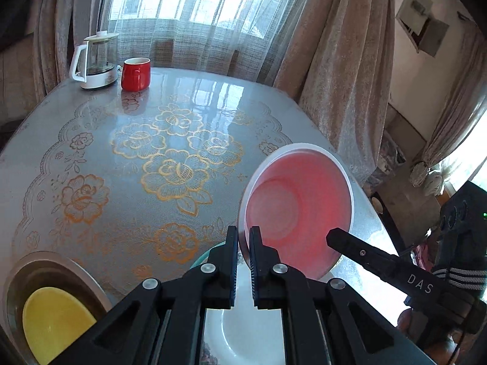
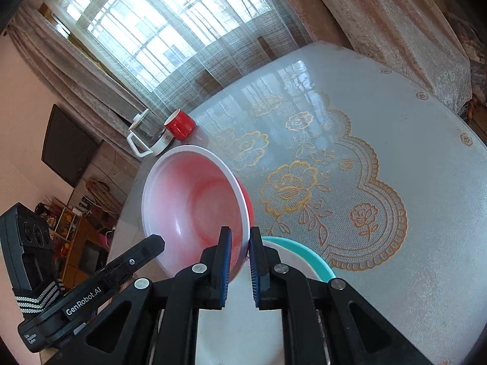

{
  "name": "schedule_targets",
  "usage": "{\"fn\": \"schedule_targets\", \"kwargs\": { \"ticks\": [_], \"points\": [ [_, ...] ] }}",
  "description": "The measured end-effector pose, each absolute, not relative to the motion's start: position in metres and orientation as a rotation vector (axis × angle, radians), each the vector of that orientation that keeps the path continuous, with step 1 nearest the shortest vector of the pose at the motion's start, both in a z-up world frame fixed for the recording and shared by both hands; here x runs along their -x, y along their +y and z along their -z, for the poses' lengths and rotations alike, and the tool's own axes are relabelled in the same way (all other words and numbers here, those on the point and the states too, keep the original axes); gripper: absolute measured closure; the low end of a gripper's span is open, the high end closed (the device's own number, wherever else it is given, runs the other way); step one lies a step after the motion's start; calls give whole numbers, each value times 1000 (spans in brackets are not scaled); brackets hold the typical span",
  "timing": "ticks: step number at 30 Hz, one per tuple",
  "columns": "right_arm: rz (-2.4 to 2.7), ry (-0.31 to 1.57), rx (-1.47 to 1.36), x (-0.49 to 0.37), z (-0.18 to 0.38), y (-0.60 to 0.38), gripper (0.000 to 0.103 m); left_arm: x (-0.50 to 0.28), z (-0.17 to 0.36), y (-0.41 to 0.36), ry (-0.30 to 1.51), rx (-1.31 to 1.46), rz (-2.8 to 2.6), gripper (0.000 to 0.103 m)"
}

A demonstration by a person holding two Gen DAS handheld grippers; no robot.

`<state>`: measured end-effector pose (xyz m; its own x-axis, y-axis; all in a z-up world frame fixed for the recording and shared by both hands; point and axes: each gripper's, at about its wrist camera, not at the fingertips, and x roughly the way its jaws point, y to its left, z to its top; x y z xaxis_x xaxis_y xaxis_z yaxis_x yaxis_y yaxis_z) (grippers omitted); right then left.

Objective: Organize plates and bowls
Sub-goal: 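Lift the pink-and-red bowl and carry it toward the steel bowl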

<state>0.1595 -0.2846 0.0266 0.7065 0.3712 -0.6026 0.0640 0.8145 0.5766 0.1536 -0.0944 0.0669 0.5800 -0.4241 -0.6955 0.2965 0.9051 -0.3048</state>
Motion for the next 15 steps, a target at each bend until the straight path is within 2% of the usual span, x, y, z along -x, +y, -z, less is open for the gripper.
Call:
{"fn": "schedule_targets", "kwargs": {
  "ticks": [15],
  "points": [
    [-384, 839, -536, -145, -31, -180, 92, -89, -65, 22, 828, 249, 330, 96]
  ]
}}
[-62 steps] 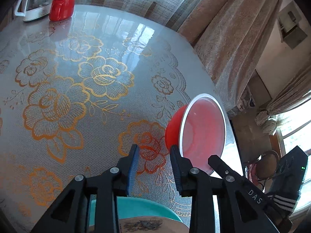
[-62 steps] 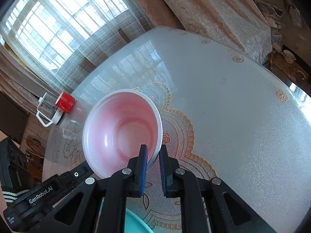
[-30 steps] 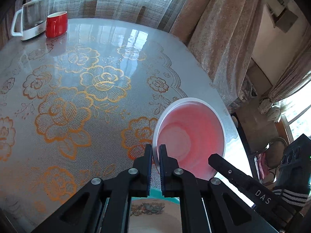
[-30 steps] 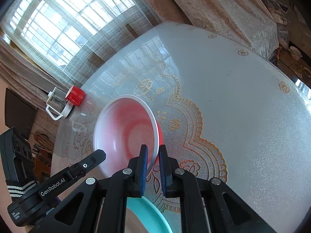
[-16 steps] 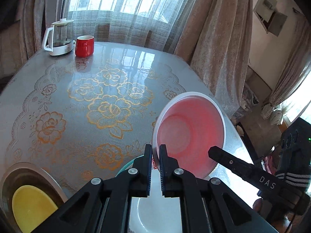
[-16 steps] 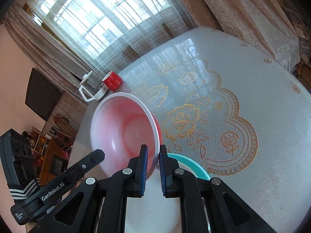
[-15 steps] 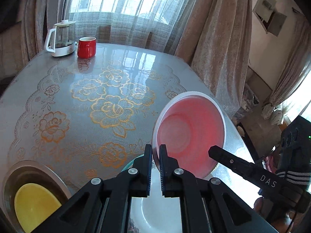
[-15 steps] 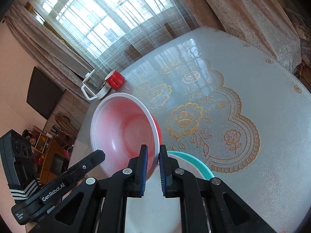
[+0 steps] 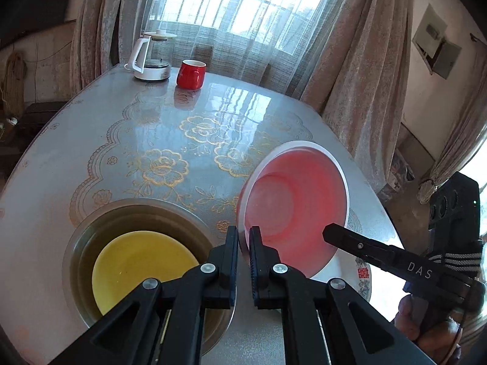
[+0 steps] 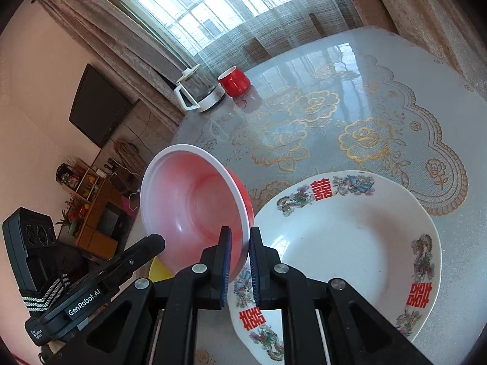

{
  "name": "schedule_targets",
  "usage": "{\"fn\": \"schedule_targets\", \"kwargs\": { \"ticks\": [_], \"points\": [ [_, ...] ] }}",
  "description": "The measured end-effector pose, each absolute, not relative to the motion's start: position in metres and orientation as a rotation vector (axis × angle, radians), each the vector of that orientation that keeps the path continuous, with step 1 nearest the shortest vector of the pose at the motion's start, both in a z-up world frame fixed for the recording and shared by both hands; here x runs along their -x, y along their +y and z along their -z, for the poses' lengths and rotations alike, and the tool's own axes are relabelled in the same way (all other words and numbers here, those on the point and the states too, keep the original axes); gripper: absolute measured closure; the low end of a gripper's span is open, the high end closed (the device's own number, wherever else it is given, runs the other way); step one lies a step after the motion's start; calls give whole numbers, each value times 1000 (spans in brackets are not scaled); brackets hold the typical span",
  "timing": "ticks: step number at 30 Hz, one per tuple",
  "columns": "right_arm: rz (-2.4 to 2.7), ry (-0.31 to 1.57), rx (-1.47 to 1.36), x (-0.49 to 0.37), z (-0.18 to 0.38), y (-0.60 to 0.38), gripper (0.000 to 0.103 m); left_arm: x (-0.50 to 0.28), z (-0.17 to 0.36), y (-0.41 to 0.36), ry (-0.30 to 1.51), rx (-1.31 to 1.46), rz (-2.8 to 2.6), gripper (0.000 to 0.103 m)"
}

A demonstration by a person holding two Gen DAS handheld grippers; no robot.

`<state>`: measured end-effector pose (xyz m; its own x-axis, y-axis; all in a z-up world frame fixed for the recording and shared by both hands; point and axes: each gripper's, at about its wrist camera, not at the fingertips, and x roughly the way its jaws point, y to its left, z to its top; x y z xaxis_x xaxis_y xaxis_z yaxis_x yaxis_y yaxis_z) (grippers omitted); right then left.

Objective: Organize plates and bowls
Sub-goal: 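Lift the pink-and-red bowl and carry it toward the steel bowl, then lower the pink-and-red bowl into the steel bowl onto the yellow bowl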

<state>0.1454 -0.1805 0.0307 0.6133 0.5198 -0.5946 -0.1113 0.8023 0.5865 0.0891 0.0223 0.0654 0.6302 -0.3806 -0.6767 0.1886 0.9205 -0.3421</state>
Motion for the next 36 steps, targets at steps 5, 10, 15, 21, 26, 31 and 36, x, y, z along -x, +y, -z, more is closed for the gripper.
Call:
{"fn": "schedule_targets", "kwargs": {
  "ticks": [5, 10, 15, 21, 26, 31, 36],
  "points": [
    [-487, 850, -503, -147, -40, -141, 92, -72, -70, 69, 810, 308, 280, 96],
    [-572, 885, -475, -144, -38, -106, 92, -56, -66, 102, 820, 330, 240, 96],
    [-613, 942, -464, -143, -25, -83, 91, -44, -53, 122, 856, 350, 212, 96],
    [-626, 987, -450, -141, -10, -69, 90, -37, -38, 130, 893, 367, 194, 96],
    [-610, 1015, -434, -139, 0, -66, 89, -38, -22, 130, 931, 364, 180, 96],
    [-591, 1022, -418, -139, 4, -67, 87, -44, -15, 125, 951, 361, 170, 95],
    [-561, 1039, -403, -142, 9, -68, 86, -48, -8, 122, 982, 361, 171, 95]
  ]
}}
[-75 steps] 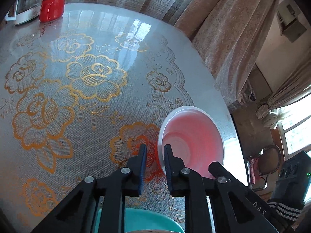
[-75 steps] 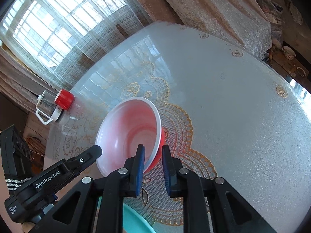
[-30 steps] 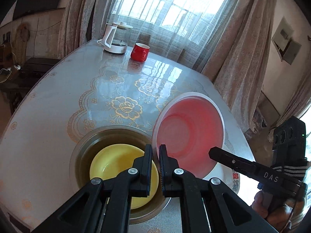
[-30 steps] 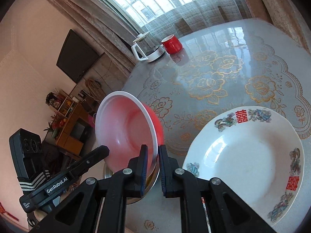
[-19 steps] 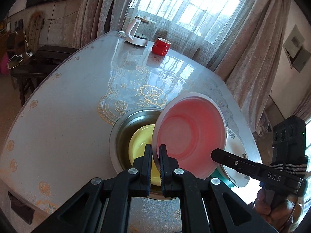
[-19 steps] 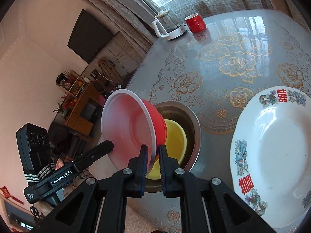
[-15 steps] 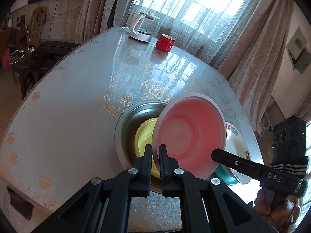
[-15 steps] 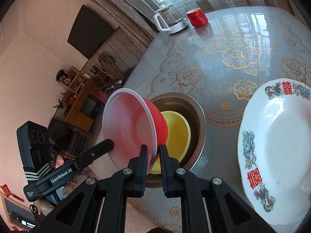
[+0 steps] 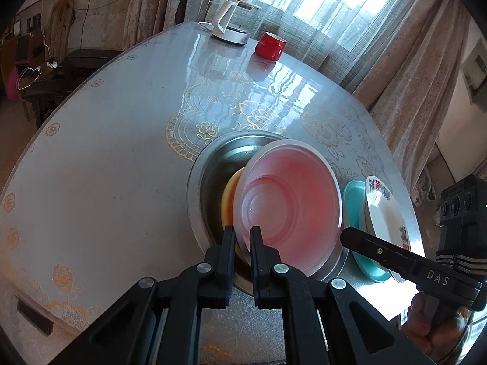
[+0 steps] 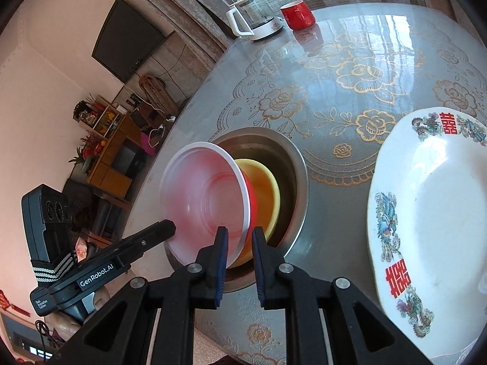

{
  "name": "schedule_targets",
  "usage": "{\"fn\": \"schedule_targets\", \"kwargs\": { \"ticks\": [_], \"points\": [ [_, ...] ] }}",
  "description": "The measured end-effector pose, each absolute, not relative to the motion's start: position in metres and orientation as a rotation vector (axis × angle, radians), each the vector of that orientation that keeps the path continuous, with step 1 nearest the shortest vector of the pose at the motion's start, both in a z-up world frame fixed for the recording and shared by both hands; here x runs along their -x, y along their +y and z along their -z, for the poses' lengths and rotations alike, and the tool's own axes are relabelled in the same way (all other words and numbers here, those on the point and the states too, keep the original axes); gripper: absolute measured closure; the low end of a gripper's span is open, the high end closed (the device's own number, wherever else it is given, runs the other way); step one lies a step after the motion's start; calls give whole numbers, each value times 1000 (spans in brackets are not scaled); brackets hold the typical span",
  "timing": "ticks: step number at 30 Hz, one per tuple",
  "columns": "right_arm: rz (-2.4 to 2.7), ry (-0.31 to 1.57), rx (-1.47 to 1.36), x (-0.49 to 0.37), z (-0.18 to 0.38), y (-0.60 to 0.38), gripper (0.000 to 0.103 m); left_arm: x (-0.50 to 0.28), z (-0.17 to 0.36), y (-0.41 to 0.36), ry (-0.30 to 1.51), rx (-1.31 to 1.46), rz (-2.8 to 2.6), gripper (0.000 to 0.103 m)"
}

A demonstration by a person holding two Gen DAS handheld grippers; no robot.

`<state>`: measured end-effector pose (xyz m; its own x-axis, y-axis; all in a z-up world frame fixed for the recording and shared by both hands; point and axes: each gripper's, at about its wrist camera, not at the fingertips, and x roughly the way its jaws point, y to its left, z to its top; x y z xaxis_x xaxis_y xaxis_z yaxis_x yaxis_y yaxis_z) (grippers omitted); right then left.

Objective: Organize plates and bowls
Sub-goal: 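Lower the pink-and-red bowl into the steel bowl onto the yellow bowl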

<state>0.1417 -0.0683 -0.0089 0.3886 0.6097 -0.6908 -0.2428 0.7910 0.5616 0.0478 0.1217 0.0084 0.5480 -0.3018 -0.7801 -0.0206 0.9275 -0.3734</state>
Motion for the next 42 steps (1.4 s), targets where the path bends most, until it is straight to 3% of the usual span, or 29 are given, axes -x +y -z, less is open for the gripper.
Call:
{"fn": "schedule_targets", "kwargs": {
  "ticks": [14, 23, 42],
  "points": [
    [-500, 1003, -179, -156, 7, -47, 86, -62, 1, 117, 984, 270, 130, 95],
    [-489, 967, -77, -161, 7, -37, 91, -67, 3, 107, 940, 148, 80, 88],
    [-495, 976, -196, -169, 11, -51, 90, -69, 5, 100, 900, 74, 25, 82]
  ]
}}
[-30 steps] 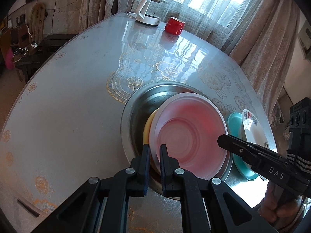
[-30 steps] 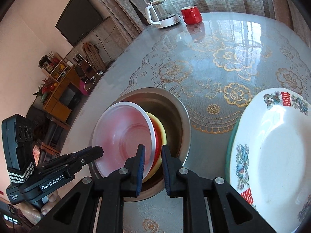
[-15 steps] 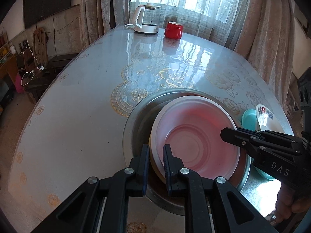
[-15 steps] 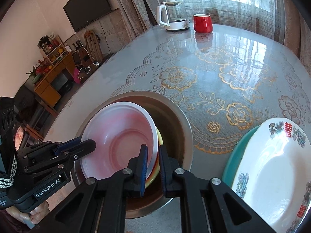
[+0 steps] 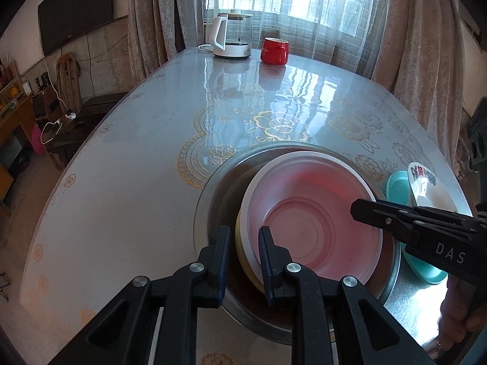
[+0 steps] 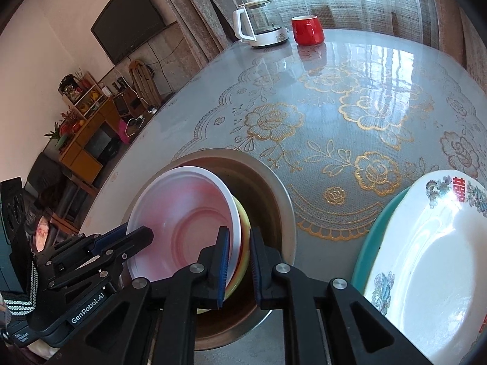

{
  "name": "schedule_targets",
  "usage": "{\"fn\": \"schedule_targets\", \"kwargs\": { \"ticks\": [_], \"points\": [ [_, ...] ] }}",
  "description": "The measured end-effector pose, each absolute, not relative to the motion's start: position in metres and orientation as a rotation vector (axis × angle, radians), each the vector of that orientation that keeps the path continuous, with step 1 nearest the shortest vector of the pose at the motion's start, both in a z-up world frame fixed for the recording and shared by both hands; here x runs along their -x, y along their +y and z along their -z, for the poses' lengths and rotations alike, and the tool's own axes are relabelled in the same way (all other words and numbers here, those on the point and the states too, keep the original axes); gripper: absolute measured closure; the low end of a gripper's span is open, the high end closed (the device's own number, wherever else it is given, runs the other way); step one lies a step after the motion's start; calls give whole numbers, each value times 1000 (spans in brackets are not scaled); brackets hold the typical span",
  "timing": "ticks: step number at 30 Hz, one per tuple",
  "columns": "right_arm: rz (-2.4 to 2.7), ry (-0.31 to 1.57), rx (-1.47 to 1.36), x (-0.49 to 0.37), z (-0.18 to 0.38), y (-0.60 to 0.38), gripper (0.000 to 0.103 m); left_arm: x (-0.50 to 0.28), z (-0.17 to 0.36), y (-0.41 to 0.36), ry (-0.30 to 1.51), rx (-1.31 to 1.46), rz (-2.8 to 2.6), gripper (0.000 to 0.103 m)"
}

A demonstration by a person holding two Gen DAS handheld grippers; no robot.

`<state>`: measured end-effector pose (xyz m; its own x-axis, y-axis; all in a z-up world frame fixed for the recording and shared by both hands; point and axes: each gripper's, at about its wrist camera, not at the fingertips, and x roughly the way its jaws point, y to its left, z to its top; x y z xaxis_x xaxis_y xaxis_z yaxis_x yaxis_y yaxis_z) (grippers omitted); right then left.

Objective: Organize plates and bowls
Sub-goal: 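Lower the pink-and-red bowl into the steel bowl onto the yellow bowl, then open both grippers and release the pink-and-red bowl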

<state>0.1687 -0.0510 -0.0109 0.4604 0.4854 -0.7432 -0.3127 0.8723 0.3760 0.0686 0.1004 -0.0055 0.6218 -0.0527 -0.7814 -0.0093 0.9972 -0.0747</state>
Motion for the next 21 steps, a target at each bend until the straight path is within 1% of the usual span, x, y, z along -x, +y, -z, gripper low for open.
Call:
{"fn": "schedule_targets", "kwargs": {
  "ticks": [15, 19, 21],
  "points": [
    [-463, 931, -266, -157, 2, -68, 89, -63, 1, 99, 876, 78, 11, 82],
    [-436, 902, -273, -152, -3, -75, 88, -60, -3, 100, 864, 88, 15, 79],
    [-423, 895, -281, -151, -4, -80, 86, -59, -5, 101, 860, 98, 22, 76]
  ]
}}
